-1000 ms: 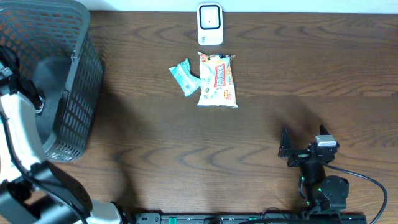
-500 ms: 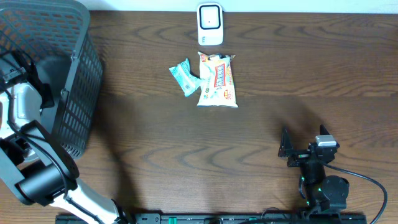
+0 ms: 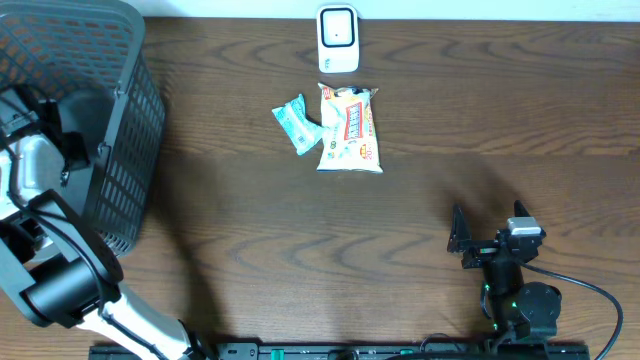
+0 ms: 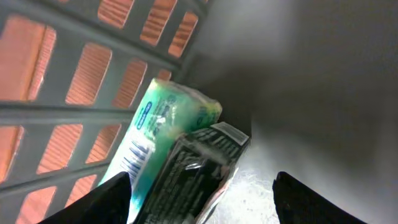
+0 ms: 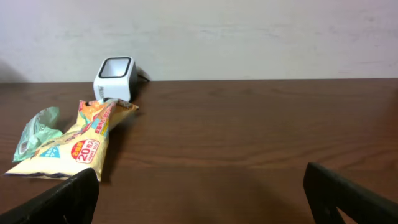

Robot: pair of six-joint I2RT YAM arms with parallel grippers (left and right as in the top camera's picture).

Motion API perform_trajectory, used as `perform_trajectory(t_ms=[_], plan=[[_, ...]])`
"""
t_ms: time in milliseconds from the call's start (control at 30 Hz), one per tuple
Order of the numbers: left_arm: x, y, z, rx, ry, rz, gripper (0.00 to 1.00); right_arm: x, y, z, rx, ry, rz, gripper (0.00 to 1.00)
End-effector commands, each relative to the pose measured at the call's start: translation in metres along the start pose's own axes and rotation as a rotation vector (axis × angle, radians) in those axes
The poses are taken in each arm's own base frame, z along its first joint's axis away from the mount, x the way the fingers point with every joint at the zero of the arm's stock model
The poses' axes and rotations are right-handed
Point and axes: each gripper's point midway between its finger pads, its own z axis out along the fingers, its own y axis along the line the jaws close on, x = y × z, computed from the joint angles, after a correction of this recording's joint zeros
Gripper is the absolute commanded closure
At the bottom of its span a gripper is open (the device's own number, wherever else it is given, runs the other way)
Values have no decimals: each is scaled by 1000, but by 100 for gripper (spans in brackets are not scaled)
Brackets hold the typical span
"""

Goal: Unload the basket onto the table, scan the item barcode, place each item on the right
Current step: 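Reach the left gripper into the basket and grasp the dark green box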

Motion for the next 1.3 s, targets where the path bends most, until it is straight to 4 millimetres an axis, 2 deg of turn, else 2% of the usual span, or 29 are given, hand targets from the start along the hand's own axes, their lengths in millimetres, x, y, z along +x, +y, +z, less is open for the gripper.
perform_trajectory(t_ms=[0, 33, 100, 233, 333, 733, 833, 967, 1267], plan=[[9, -3, 10, 97, 6, -54, 29, 0, 1, 0, -5, -1, -8, 1], [10, -1, 10, 96, 8, -60, 36, 0, 1, 0, -5, -1, -8, 1], [13, 3, 11, 99, 11, -74, 42, 0, 1, 0, -5, -1, -8, 1], [17, 4, 12, 104, 25, -78, 43, 0, 1, 0, -5, -1, -8, 1], [13, -6, 10, 164, 5, -80, 45, 0, 1, 0, -5, -1, -8, 1], [9, -8, 9, 173, -12, -78, 66, 0, 1, 0, -5, -1, -8, 1], [5, -6, 4, 168, -28, -81, 72, 0, 1, 0, -5, -1, -8, 1], [-2, -1, -7, 159, -55, -94, 75, 0, 1, 0, -5, -1, -8, 1], [-17, 10, -35, 142, -121, -176, 76, 0, 1, 0, -5, -1, -8, 1]])
